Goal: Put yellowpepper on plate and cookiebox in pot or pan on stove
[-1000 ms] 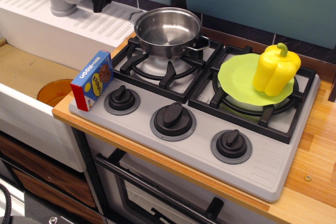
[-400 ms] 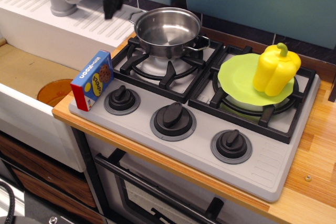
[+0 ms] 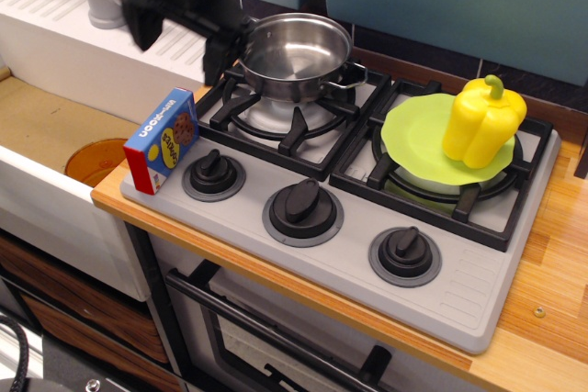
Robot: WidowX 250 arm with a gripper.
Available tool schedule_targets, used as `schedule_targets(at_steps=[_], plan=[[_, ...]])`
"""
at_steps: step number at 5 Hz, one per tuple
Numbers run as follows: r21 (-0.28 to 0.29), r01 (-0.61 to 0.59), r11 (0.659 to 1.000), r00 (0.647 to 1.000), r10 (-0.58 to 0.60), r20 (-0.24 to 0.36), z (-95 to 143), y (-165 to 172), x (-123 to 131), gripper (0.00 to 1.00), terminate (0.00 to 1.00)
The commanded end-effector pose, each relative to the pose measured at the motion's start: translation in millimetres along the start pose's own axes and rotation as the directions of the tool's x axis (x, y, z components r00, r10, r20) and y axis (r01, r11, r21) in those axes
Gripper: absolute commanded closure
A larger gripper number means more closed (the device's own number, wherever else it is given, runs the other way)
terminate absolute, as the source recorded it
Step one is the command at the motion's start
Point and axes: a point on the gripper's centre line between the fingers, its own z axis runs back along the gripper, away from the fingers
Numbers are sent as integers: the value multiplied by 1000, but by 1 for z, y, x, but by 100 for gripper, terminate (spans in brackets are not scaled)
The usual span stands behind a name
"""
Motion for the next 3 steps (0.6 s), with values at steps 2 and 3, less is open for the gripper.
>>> schedule_targets(at_steps=[2,3], plan=[[22,-15,1000,988,11,152,-9,15,-2,0,0],[7,-18,1000,985,16,171,-24,18,-7,0,0]])
